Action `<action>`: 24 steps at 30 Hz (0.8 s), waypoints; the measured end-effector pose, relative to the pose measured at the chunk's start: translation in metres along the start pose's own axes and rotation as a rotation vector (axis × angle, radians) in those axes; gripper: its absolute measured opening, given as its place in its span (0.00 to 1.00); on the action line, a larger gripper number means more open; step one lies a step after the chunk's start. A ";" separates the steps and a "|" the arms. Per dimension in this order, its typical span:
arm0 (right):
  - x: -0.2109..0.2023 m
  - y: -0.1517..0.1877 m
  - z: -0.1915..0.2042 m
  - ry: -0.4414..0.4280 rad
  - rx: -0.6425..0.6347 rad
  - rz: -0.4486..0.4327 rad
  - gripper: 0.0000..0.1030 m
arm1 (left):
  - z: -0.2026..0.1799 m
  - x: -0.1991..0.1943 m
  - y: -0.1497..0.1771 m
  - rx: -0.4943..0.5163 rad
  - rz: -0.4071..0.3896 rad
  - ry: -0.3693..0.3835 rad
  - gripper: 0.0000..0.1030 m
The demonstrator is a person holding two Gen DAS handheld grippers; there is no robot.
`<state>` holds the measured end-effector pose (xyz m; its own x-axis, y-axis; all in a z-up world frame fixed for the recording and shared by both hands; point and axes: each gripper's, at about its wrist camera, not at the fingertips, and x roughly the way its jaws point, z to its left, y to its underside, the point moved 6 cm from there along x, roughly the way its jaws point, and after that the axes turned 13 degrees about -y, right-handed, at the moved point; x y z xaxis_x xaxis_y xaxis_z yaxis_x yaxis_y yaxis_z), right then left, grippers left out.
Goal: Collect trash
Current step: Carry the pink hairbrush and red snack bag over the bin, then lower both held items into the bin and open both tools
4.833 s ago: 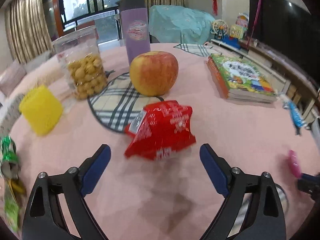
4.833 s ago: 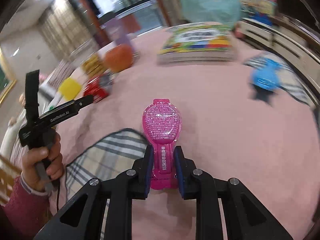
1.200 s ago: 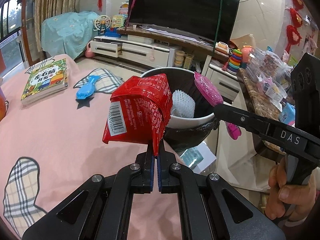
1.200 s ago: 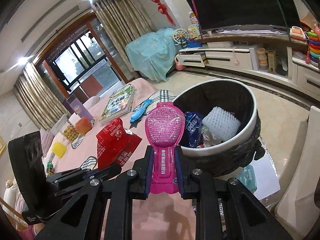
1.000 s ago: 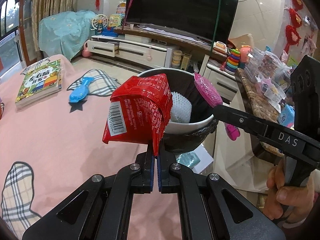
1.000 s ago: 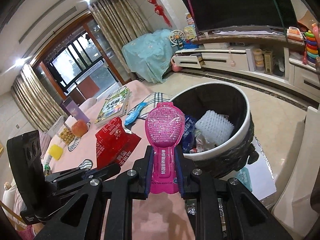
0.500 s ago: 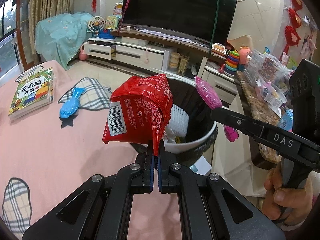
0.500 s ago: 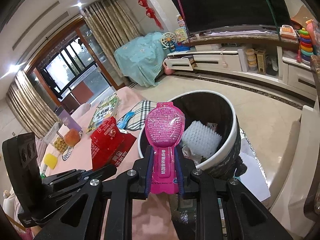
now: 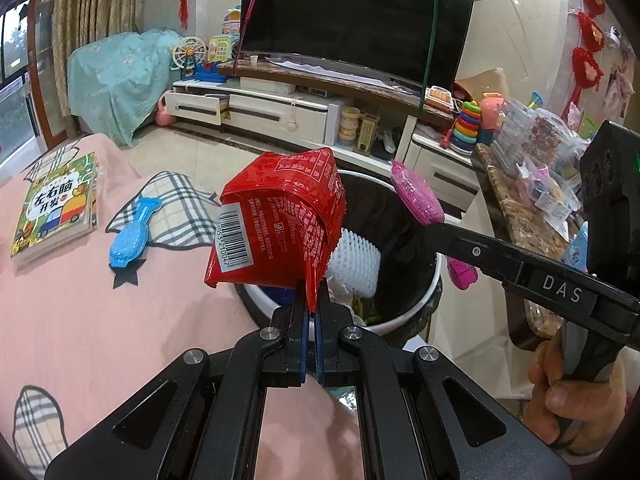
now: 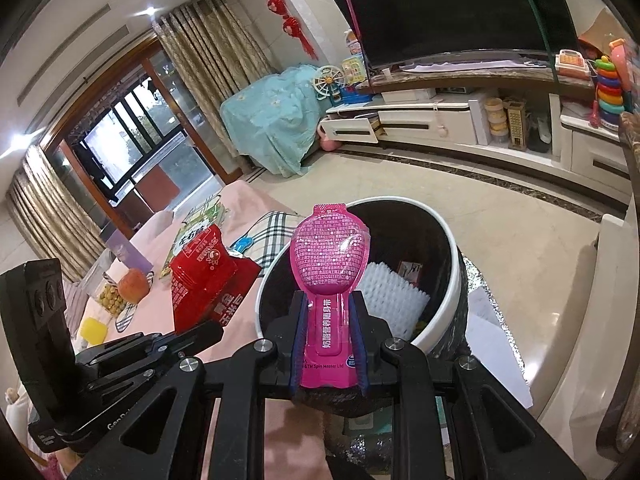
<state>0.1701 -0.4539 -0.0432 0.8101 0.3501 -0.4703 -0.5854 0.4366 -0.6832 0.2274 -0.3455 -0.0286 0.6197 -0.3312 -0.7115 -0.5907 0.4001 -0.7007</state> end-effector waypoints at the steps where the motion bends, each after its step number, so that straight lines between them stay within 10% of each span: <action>1: 0.001 -0.001 -0.001 0.001 0.000 -0.001 0.20 | -0.001 0.001 0.000 0.001 0.001 0.001 0.02; 24: 0.019 -0.010 -0.023 0.020 0.039 0.034 0.20 | -0.011 0.029 -0.008 0.027 0.039 -0.010 0.02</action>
<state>0.1926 -0.4705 -0.0581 0.7897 0.3488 -0.5047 -0.6135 0.4571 -0.6440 0.2446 -0.3676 -0.0436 0.6018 -0.3060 -0.7377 -0.6005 0.4355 -0.6706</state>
